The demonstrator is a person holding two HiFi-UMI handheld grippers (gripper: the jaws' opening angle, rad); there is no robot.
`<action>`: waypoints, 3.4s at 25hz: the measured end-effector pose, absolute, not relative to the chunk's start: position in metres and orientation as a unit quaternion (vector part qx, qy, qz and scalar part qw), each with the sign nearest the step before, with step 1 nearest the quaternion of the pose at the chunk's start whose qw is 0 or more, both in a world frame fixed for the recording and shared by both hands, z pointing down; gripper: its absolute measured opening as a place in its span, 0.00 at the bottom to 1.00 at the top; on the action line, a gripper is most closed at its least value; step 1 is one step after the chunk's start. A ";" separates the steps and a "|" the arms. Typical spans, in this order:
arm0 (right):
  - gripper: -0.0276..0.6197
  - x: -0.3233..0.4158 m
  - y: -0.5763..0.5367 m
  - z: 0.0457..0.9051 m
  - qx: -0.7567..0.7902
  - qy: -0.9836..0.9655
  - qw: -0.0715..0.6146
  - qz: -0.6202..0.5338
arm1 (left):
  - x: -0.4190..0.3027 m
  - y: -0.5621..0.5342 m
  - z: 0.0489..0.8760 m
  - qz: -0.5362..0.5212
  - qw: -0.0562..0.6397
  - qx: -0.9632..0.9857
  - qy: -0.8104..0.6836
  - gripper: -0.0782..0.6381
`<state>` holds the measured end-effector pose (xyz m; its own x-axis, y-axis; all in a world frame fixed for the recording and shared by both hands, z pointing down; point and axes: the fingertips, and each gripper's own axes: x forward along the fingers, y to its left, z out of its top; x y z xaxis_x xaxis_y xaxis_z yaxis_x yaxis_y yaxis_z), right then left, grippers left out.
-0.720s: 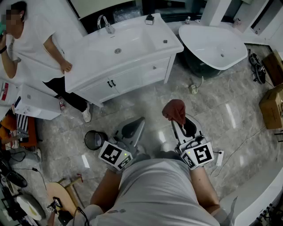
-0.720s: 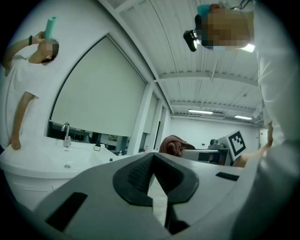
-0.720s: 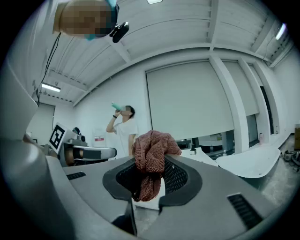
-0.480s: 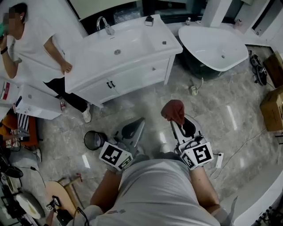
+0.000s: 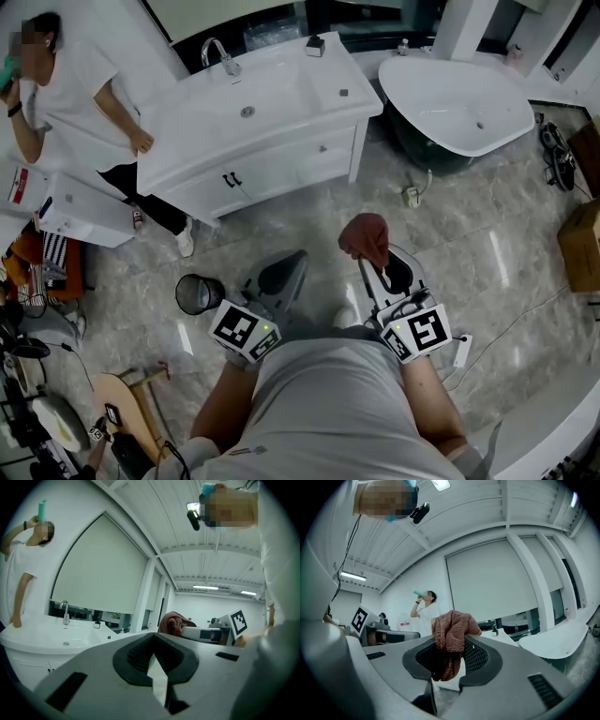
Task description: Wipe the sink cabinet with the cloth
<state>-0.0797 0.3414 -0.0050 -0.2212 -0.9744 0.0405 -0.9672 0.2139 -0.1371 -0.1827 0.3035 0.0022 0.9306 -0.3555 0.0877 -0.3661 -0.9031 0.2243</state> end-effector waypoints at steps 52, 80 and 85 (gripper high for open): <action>0.21 -0.101 0.022 0.139 -0.685 0.682 -0.053 -0.251 | -0.193 -0.010 0.100 0.130 0.179 0.972 -0.078 0.13; 0.21 -0.075 -0.113 0.436 -0.685 0.658 -0.086 -0.301 | -0.130 -0.031 0.280 0.300 0.119 0.946 -0.025 0.13; 0.21 -0.080 -0.142 0.462 -0.686 0.663 -0.091 -0.286 | -0.134 -0.030 0.308 0.315 0.099 0.944 -0.020 0.13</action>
<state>-0.0796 -0.1419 0.4623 -0.0416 -0.8571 0.5134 -0.9616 -0.1052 -0.2535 -0.1340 -0.0304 0.3079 0.8009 0.0245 0.5983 -0.0999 -0.9797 0.1738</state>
